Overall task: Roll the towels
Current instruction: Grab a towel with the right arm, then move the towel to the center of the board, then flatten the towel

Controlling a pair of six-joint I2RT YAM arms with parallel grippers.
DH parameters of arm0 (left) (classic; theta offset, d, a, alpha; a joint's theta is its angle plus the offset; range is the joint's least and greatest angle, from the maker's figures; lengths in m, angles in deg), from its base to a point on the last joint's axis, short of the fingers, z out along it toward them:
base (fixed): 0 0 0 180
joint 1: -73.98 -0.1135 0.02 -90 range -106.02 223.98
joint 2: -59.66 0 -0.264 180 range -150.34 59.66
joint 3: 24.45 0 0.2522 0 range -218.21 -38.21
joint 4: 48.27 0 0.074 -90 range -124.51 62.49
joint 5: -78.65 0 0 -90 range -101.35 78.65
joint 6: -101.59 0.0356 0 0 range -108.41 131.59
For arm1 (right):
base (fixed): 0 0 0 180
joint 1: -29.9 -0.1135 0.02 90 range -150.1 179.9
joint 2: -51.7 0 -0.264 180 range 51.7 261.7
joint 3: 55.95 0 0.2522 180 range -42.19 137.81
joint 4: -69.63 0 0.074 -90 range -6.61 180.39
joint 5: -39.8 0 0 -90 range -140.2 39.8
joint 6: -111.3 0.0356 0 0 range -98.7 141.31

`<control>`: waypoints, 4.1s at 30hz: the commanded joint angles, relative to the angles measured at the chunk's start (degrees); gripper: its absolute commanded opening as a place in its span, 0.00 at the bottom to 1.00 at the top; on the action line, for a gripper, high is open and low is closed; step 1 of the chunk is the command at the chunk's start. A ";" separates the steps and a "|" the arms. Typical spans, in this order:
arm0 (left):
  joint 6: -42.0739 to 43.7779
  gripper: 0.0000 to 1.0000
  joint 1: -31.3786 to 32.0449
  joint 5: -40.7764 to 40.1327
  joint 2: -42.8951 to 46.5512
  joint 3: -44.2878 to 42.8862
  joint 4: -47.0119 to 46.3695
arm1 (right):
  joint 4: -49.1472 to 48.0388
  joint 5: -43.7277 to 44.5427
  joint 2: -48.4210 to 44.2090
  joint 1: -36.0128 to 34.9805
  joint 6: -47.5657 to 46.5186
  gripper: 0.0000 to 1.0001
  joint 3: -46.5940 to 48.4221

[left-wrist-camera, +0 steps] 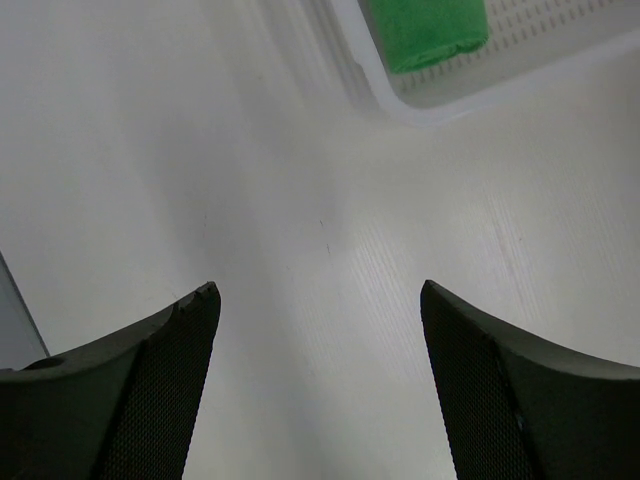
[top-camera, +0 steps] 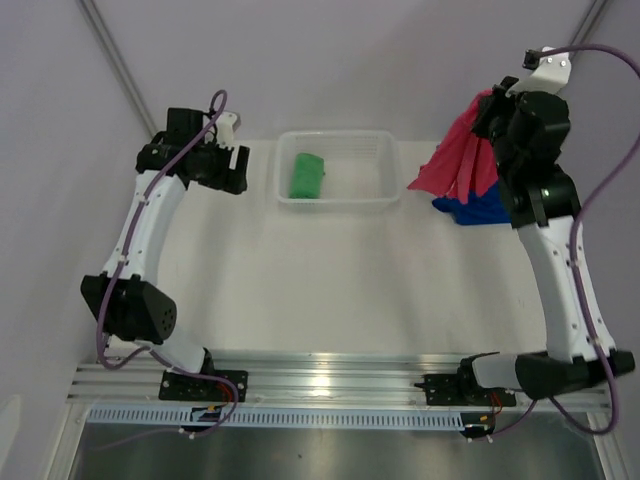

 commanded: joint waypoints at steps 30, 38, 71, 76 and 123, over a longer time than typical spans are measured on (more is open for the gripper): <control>12.26 0.81 -4.95 9.76 36.80 32.90 11.74 | 10.87 -15.44 20.72 -38.34 7.66 0.55 -2.56; 19.02 0.79 -0.56 4.06 35.58 52.33 3.76 | -5.36 -18.56 1.66 -37.10 2.89 0.51 -32.51; 20.61 0.75 -36.15 14.70 26.70 50.15 -0.91 | -10.91 -23.34 41.71 -65.58 -21.56 0.56 -11.27; 19.65 0.74 -36.15 16.62 26.17 48.04 -0.04 | -8.89 -19.82 44.36 -65.41 -18.48 0.52 -9.32; 47.95 0.78 20.28 3.63 20.64 60.95 -13.03 | 2.97 -40.91 -12.15 -10.91 -3.01 0.00 -43.52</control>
